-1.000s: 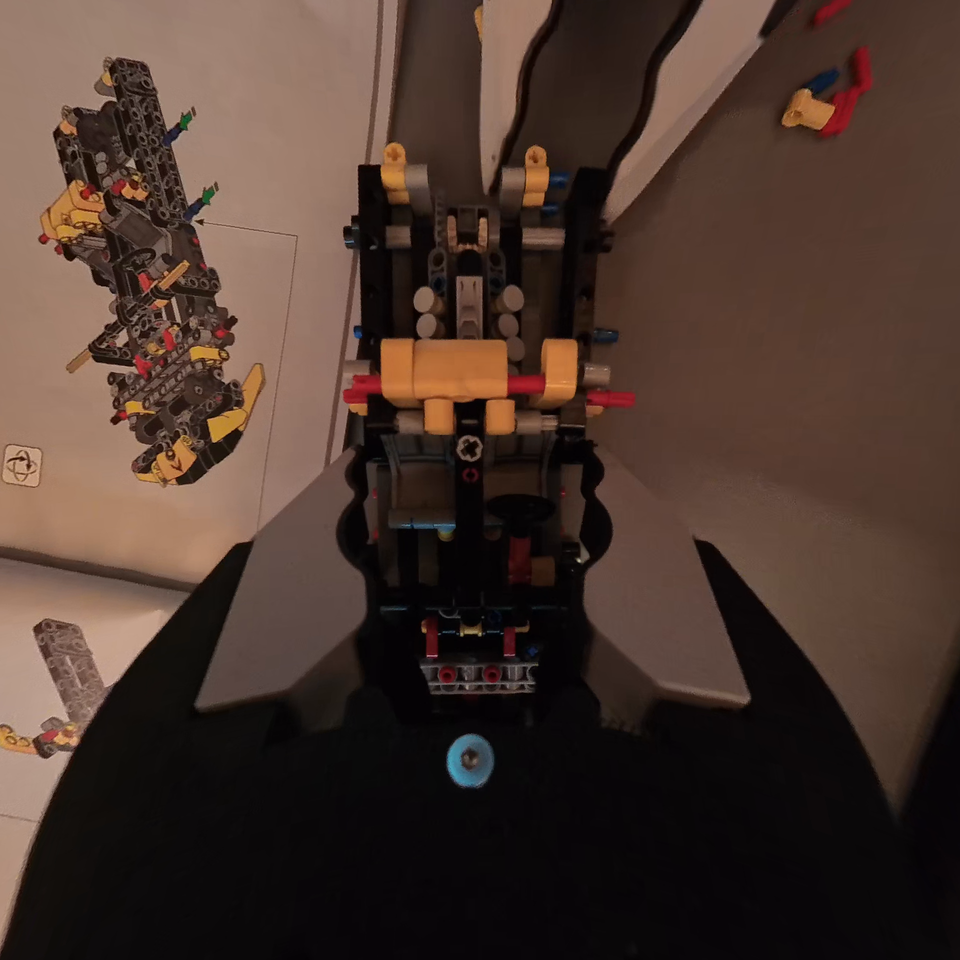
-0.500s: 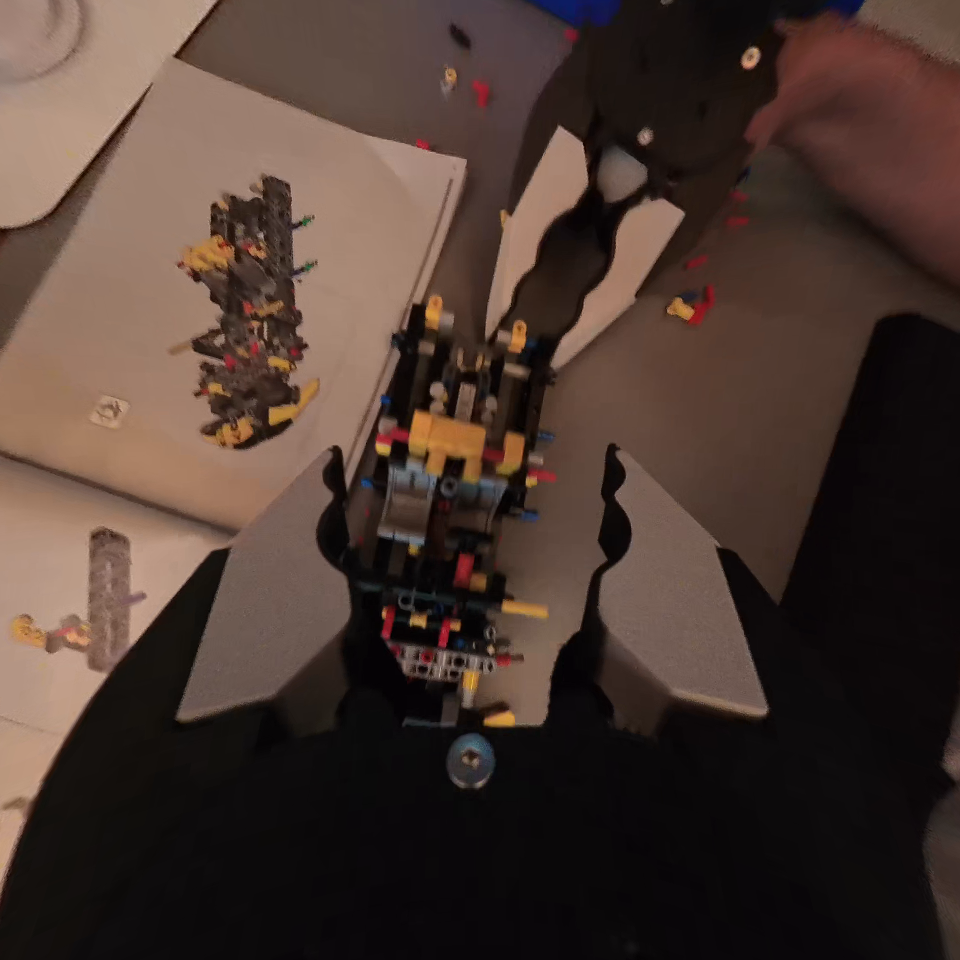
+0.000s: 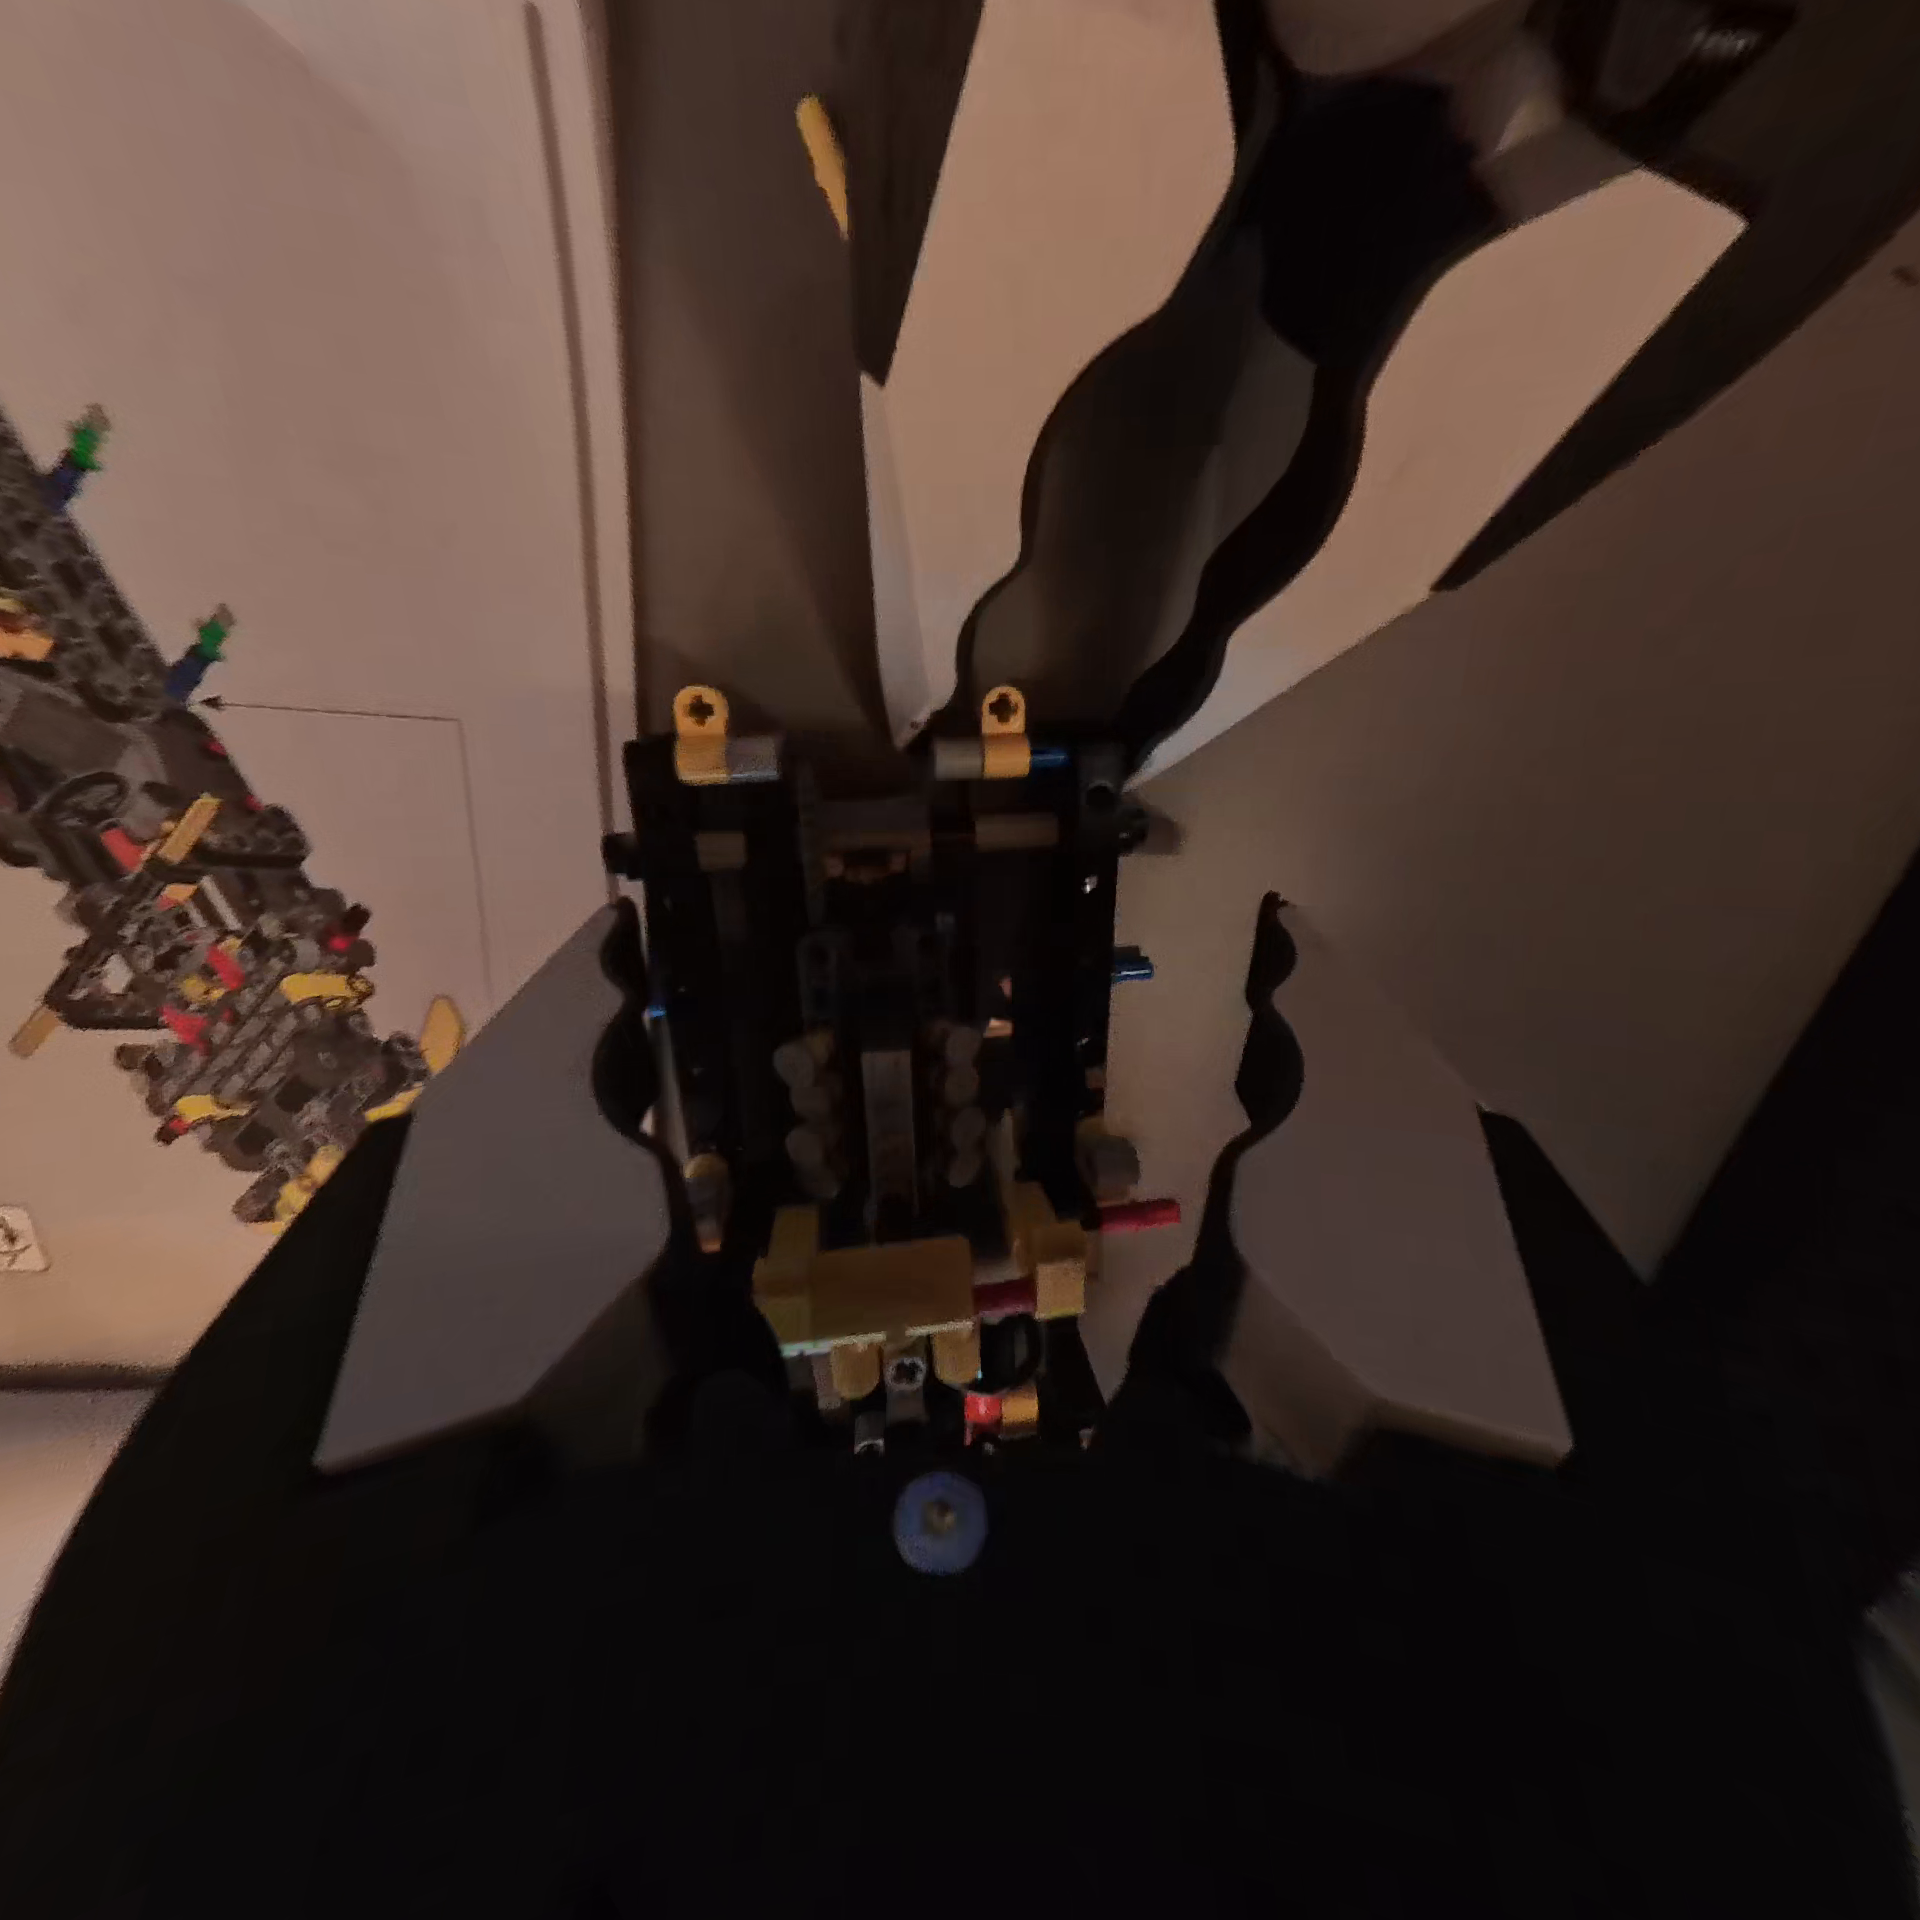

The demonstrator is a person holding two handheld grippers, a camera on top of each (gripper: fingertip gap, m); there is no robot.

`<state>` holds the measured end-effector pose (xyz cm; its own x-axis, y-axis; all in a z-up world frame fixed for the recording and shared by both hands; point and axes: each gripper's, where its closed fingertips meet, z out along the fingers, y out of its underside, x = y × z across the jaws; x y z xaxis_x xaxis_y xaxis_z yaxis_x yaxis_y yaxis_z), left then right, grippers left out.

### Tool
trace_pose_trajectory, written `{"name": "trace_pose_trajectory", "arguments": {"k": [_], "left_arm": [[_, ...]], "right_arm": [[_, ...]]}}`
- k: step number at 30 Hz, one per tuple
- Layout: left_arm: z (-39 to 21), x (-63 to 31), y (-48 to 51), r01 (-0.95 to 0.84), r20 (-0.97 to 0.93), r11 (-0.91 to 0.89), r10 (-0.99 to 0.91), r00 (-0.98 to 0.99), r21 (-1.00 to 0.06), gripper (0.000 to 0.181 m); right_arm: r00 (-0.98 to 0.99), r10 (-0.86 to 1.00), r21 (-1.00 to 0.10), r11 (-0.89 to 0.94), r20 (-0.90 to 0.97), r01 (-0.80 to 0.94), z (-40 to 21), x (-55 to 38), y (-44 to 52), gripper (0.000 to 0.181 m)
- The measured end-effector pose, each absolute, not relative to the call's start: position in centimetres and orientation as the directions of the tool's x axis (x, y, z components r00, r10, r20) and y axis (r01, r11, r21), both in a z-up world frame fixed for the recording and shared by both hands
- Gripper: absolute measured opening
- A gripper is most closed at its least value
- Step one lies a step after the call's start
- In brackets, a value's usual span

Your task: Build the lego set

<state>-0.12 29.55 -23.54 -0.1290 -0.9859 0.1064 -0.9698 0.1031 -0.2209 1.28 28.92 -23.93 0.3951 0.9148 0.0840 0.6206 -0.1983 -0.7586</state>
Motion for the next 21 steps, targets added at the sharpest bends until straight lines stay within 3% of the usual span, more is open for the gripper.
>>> {"name": "trace_pose_trajectory", "arguments": {"k": [2,4,9,21], "left_arm": [[-24.4,-0.2,29.8,-0.983,0.113,0.072,-0.989,-0.093,-0.171,0.114],[-24.4,0.2,30.5,-0.984,0.093,0.039,-0.994,-0.056,-0.175,0.099],[-24.1,-0.1,30.4,-0.979,0.091,0.060,-0.993,-0.079,-0.194,0.095],[-15.9,-1.5,30.5,-0.820,0.145,0.017,-0.982,-0.121,-0.571,0.094]], "right_arm": [[0.398,0.913,-0.758,-0.197,0.089,0.621,-23.9,1.3,28.9,0.033],[0.403,0.911,-0.764,-0.198,0.088,0.614,-23.8,1.2,28.9,0.033],[0.403,0.909,-0.769,-0.184,0.104,0.612,-23.5,0.9,28.9,0.033],[0.481,0.865,-0.953,-0.014,0.140,0.303,-14.6,-1.1,29.0,0.033]]}}
